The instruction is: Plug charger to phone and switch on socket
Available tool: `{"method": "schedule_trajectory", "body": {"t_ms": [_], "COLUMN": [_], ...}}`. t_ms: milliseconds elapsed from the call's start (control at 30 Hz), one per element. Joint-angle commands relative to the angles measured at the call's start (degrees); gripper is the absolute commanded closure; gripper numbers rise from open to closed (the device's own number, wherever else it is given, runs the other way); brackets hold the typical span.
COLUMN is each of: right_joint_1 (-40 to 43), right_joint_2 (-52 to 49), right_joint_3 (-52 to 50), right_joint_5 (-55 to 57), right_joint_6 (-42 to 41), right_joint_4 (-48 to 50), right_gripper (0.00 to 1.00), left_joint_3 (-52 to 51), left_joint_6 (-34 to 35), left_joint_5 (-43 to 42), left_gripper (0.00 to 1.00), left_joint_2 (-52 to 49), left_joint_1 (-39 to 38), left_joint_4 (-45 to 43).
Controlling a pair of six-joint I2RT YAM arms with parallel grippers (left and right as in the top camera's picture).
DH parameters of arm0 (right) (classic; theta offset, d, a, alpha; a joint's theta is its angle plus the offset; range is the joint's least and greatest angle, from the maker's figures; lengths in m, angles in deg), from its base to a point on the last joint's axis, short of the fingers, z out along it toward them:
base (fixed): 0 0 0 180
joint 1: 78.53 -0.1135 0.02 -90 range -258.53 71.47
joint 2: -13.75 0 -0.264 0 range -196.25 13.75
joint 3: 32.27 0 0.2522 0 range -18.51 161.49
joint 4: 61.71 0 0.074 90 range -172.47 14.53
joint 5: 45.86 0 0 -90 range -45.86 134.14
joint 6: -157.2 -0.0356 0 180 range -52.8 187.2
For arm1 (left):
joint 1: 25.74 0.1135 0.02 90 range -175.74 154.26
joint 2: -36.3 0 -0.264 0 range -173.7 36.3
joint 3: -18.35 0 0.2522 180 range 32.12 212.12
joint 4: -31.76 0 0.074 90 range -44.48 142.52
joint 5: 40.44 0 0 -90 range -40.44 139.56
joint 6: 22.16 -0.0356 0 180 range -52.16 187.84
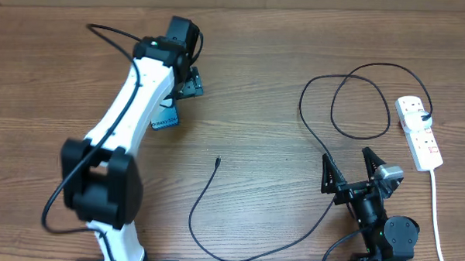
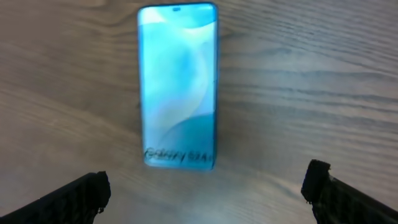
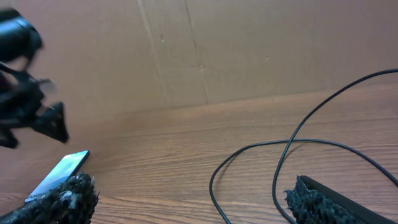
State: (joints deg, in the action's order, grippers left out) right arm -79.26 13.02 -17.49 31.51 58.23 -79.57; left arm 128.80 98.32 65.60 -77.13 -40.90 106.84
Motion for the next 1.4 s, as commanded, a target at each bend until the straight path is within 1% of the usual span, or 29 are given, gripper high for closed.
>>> {"method": "schedule_trajectory", "body": {"t_ms": [0,67,167,233,400,567,667,767,933,1100,1200,1267,1367], "right_joint_1": [0.42,0.42,0.42,0.42,0.42,0.42,0.42,0.42,0.42,0.42,0.42,0.42,0.42], "right_joint_2": [0.48,0.50,0.48,0.50,0.48,0.48,0.50,0.50,0.48,0.50,0.48,0.50,0.48], "right_joint_3": [-0.55,-0.55,-0.55,-0.55,-0.55,-0.55,-0.55,-0.55,-0.55,-0.55,-0.55,-0.55,-0.55], "right_joint_5": [0.55,0.55,0.55,0.55,0.55,0.55,0.55,0.55,0.55,0.55,0.55,0.55,0.55], "right_joint_6": [0.28,0.28,0.28,0.28,0.28,0.28,0.28,0.28,0.28,0.28,0.28,0.28,0.28], "right_joint_4": [0.33,0.33,0.35,0.33,0.33,0.33,0.33,0.33,0.33,0.33,0.33,0.33,0.33], "right_gripper": [0.00,0.00,0.00,0.00,0.00,0.00,0.00,0.00,0.00,0.00,0.00,0.00,0.00], "left_joint_3": [-0.66,-0.63,-0.63,-0.63,-0.70,-0.87,-0.90,-1.38,-4.74,-10.27,-11.61,-11.61,-11.61], "left_joint_6": [-6.40,-6.54,-6.58,-8.04,-11.37,-12.50,-12.50,-10.36,-8.57,-8.61,-8.59,-8.63,-8.66], "left_joint_5": [-3.98,-8.00,-11.54,-13.81,-14.45,-15.04,-17.29,-17.11,-17.09,-17.09,-17.20,-17.94,-20.13], "left_gripper": [0.00,0.00,0.00,0.00,0.00,0.00,0.00,0.00,0.00,0.00,0.00,0.07,0.14], "left_joint_2": [-5.35,-8.22,-9.70,-10.21,-11.10,-11.93,-11.93,-11.93,-11.93,-11.93,-11.93,-11.93,-11.93], "left_joint_1": [1.86,4.61,7.80,10.21,13.70,13.90,13.11,12.26,11.91,11.91,11.91,11.89,11.80], "left_joint_4": [-2.23,-2.91,-3.13,-3.26,-3.61,-5.62,-7.23,-7.28,-8.92,-12.41,-12.28,-12.07,-10.97]}}
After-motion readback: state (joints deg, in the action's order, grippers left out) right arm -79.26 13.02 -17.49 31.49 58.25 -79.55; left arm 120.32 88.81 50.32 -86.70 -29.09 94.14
